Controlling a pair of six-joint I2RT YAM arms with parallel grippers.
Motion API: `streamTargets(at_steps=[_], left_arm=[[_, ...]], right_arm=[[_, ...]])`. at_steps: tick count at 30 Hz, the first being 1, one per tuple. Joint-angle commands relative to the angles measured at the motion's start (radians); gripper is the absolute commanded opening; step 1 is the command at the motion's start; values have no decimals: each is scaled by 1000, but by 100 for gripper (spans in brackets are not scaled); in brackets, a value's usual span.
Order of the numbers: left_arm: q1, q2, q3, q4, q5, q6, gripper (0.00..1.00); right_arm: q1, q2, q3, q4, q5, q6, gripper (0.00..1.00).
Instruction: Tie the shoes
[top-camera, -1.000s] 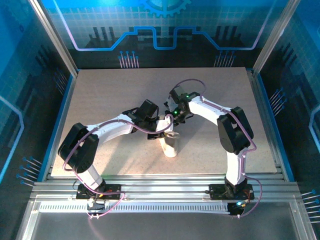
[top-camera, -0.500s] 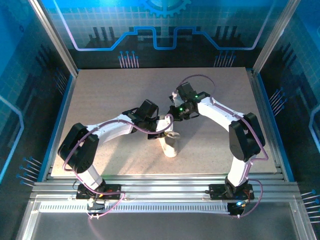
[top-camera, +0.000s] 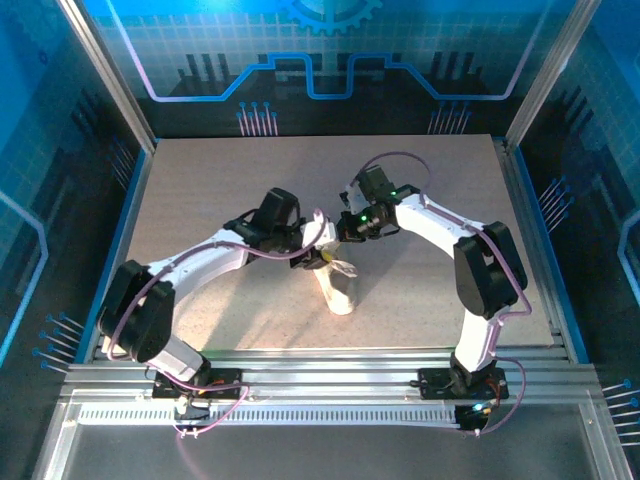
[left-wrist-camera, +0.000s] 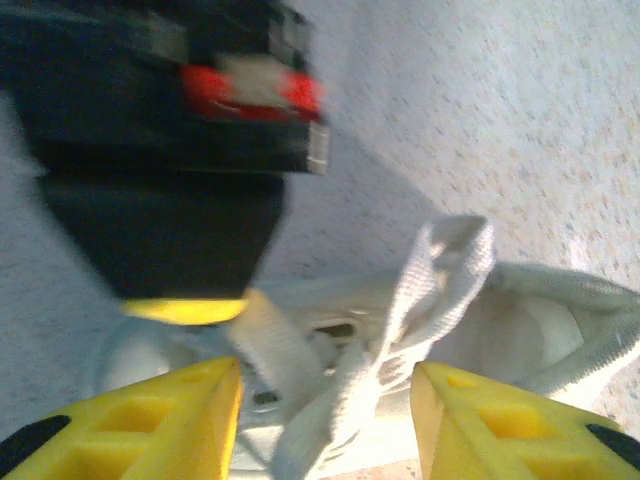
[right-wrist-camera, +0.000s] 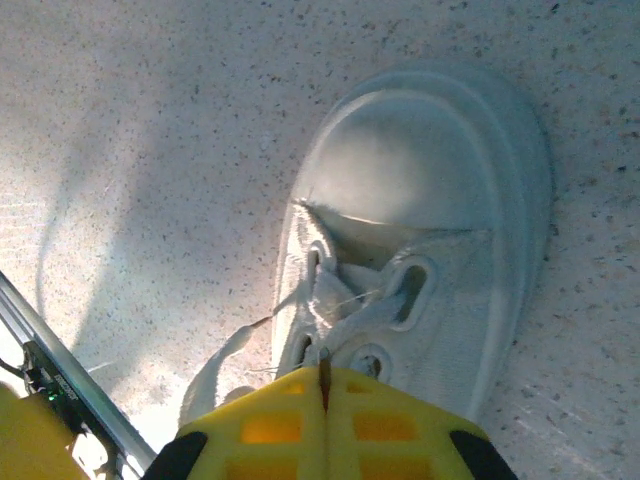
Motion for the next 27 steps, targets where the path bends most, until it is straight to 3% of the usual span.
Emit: streamTargets(at_steps=[1,3,6,8,11,19,27], left_arm=[[57,-68,-25,63,86,-105,51],[83,-90,-58,71,91,-116,50],[88,-109,-119,68,81,-99,41],[75,-106,-161,86,79,-96,35],[24,-91,-207,127,15,-57,33],[-7,6,-236,292,-101,-50,42],[-7,34,-219,301,-127,-37,47]], right_arm=[[-19,27,16,-7,-32,-34,0],[-24,37,27,-17,-34,-44,0],[-33,53,41,-23,-42,-57,0],[-38,64,48,-25,-56,-60,0],[-38,74,56,-25,-65,-63,0],[-39,100,85,-51,-51,-85,0],[-41,115,101,-65,-48,-95,0]])
